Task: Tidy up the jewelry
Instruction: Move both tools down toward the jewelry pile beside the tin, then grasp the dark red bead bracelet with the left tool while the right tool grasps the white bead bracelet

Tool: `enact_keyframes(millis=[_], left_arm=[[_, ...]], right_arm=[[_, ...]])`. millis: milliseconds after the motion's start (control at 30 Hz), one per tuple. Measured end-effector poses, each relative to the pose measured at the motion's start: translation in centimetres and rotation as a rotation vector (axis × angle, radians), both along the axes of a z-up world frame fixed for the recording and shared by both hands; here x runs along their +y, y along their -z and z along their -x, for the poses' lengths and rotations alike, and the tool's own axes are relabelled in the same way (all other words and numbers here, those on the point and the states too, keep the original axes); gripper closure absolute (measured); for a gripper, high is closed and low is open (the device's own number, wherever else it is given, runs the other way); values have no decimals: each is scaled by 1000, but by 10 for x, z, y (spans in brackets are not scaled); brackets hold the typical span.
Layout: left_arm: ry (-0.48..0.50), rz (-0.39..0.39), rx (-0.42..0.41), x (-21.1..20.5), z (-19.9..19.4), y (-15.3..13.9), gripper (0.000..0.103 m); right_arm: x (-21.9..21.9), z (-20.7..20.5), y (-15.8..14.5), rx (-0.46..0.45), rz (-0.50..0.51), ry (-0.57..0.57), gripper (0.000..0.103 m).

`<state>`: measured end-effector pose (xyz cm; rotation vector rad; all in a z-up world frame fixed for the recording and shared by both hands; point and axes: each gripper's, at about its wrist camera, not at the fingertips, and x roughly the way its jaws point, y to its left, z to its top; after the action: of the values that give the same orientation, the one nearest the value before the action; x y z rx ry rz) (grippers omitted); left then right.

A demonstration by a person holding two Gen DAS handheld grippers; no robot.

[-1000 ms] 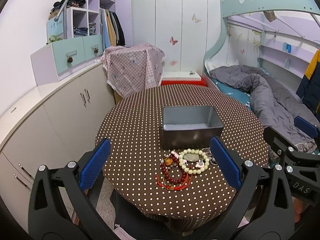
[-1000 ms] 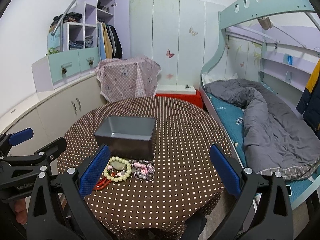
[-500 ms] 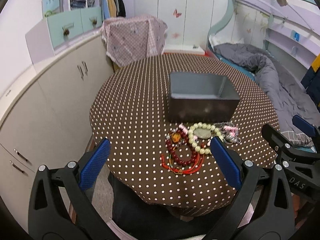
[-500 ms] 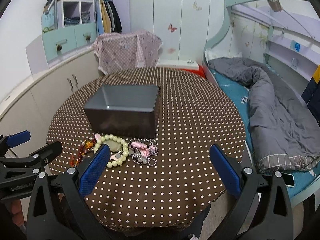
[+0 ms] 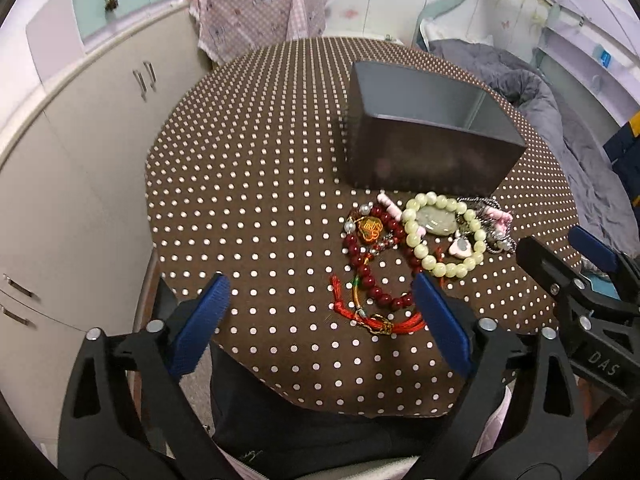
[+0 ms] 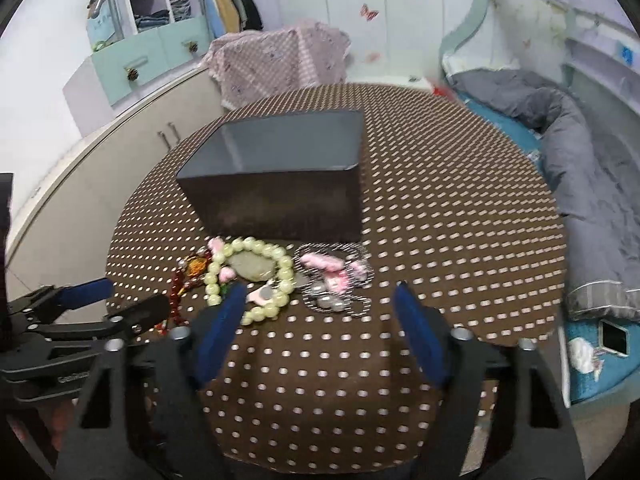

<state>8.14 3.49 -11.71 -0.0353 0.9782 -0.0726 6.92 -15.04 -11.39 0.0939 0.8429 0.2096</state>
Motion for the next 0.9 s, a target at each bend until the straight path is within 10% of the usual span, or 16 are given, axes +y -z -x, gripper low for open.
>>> enact_keyframes(millis=[400, 900], left_arm=[[17, 38, 44, 7, -27, 18, 46], [49, -69, 12, -6, -37, 21, 57]], right_arm=[[9, -16, 5, 88, -65, -62, 87], [15, -28, 12, 117, -44, -56, 95]])
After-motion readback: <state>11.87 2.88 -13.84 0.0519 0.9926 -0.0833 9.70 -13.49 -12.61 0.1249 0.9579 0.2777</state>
